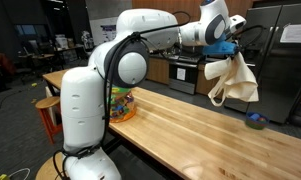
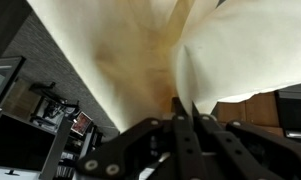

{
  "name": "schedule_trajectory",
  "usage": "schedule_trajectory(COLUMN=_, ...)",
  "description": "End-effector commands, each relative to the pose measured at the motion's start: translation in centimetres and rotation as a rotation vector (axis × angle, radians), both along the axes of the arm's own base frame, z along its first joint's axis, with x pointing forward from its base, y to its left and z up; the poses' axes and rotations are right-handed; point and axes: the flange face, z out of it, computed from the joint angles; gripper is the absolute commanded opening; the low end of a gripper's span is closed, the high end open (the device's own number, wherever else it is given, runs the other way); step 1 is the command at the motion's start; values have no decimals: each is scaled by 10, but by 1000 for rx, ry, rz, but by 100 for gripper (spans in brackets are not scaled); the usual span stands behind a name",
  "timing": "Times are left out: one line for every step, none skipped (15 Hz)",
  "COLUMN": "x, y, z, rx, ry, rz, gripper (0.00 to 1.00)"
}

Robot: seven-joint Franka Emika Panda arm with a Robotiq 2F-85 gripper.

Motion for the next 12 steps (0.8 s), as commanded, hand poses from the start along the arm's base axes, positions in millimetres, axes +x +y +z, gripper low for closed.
schedule_trajectory(x=15, y=24, z=42, rx=46, ry=-72, rz=59, gripper=1)
schedule_trajectory(x=19, y=29, z=46, rx=59, ry=-91, rz=71, gripper=1)
schedule_trajectory(x=23, y=34, z=50, rx=69, ry=-105, rz=85, gripper=1)
schedule_trajectory(x=26, y=39, z=52, rx=74, ry=-114, rz=96, gripper=1)
schedule_trajectory(x=29, y=42, z=49, rx=75, ry=-121, rz=103, gripper=1)
schedule_trajectory(x=30, y=45, z=47, rx=74, ry=-124, rz=106, gripper=1)
schedule_trajectory(x=32, y=47, z=43, rx=77, ry=-118, rz=109, gripper=1)
schedule_trajectory(x=32, y=49, z=36, rx=80, ry=-107, rz=107, gripper=1)
schedule_trajectory(x=32, y=49, z=29, rx=81, ry=-96, rz=102, gripper=1)
schedule_trajectory(x=32, y=49, z=24, rx=84, ry=-84, rz=97, gripper=1)
schedule_trajectory(x=32, y=49, z=17, rx=84, ry=-68, rz=89, gripper=1)
schedule_trajectory(x=31, y=48, z=8, rx=79, ry=-55, rz=79, gripper=1)
